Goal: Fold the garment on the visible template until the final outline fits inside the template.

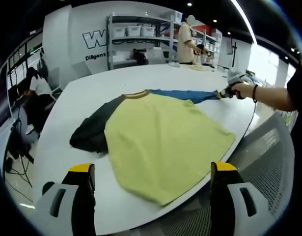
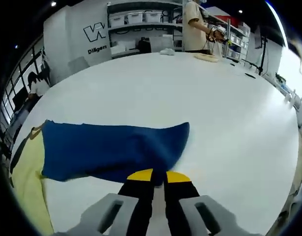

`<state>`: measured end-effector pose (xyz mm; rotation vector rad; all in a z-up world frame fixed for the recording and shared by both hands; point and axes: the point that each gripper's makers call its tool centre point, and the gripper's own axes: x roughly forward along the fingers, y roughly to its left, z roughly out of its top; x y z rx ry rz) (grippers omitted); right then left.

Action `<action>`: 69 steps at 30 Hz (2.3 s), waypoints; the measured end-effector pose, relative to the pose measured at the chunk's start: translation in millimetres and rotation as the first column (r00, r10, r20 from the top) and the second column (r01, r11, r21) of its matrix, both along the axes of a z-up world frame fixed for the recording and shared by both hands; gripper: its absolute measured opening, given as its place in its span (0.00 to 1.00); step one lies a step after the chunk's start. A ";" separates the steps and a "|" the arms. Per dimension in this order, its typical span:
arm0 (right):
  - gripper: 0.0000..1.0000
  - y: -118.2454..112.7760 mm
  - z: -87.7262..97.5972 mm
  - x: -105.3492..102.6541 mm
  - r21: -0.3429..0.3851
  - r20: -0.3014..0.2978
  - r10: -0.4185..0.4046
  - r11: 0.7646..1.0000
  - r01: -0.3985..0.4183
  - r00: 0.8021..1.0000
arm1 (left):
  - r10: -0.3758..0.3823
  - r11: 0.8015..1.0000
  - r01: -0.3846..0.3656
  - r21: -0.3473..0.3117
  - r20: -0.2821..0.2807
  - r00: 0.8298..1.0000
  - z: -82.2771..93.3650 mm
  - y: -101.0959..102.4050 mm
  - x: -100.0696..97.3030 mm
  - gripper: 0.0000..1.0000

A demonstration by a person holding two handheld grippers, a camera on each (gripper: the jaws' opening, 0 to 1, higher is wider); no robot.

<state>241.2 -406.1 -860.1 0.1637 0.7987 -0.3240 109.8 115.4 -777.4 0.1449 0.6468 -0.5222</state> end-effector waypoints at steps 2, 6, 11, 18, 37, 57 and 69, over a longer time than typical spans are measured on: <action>0.00 -1.1 0.4 0.6 -0.004 -0.001 0.006 1.000 -0.007 1.000 | -0.001 1.000 0.001 -0.002 -0.001 1.000 -0.1 -0.4 -0.1 0.93; 0.00 -9.7 5.4 2.0 -0.026 0.001 0.002 1.000 -0.002 1.000 | -0.006 1.000 0.006 0.001 -0.005 1.000 -0.8 -0.7 -0.5 0.93; 0.00 -11.5 2.3 0.9 -0.054 -0.024 0.026 0.998 -0.027 0.999 | -0.004 1.000 0.004 0.001 -0.003 1.000 -0.4 -0.4 -0.3 0.93; 0.00 -12.0 1.5 0.6 -0.052 -0.025 0.026 0.998 -0.027 0.999 | -0.007 1.000 0.007 0.004 -0.017 1.000 -2.7 -0.7 -1.3 0.93; 0.00 40.8 51.2 26.3 0.013 0.100 0.119 0.993 -0.121 0.988 | -0.032 0.999 0.032 0.010 -0.027 0.999 -4.5 -2.9 -4.2 0.99; 0.00 184.3 104.2 75.3 0.007 0.214 0.422 0.901 -0.434 0.881 | -0.062 0.998 0.062 -0.013 0.008 0.998 2.7 -12.3 -3.0 0.99; 0.00 289.4 129.5 88.3 0.048 0.279 0.566 0.799 -0.600 0.776 | -0.064 0.994 0.068 -0.084 0.051 0.997 14.6 -19.8 -0.3 0.99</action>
